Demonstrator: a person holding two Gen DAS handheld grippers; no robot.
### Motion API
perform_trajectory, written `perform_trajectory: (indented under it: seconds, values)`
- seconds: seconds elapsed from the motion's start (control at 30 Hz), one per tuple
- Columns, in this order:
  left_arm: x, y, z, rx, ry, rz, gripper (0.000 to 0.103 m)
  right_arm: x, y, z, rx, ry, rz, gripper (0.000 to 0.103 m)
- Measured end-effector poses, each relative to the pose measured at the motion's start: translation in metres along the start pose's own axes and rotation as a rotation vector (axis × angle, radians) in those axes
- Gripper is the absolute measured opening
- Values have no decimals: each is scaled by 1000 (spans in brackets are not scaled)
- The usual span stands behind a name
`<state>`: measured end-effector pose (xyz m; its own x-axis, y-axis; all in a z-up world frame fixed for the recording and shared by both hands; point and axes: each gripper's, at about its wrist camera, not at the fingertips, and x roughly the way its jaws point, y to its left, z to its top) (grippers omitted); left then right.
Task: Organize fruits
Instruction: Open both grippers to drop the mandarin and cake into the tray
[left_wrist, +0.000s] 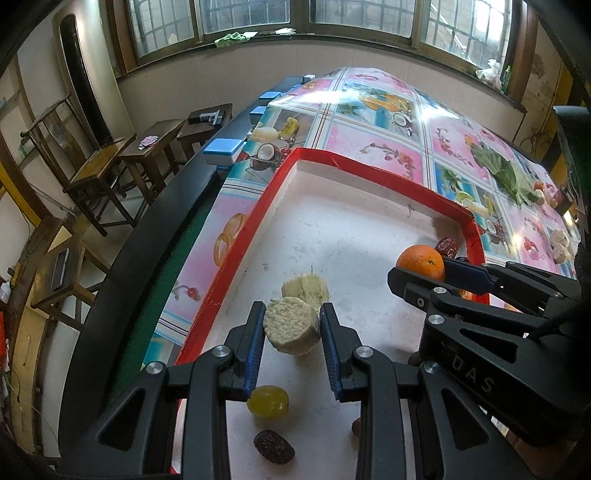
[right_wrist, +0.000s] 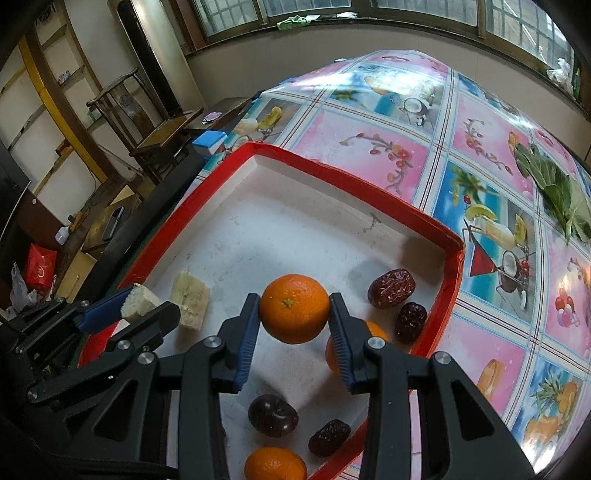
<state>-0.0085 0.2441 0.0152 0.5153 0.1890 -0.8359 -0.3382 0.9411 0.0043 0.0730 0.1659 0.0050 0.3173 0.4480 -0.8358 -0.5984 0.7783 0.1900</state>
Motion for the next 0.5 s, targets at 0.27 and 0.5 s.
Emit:
perform_trajectory:
  seconds: [0.27,0.5]
  values:
    - [-4,1,0,4,-9,-2,29,1,0,7,-2,-4,-6,39]
    - [-5,6,-2,-2,-10,7,30,8,5,11,-24,13,-13,39]
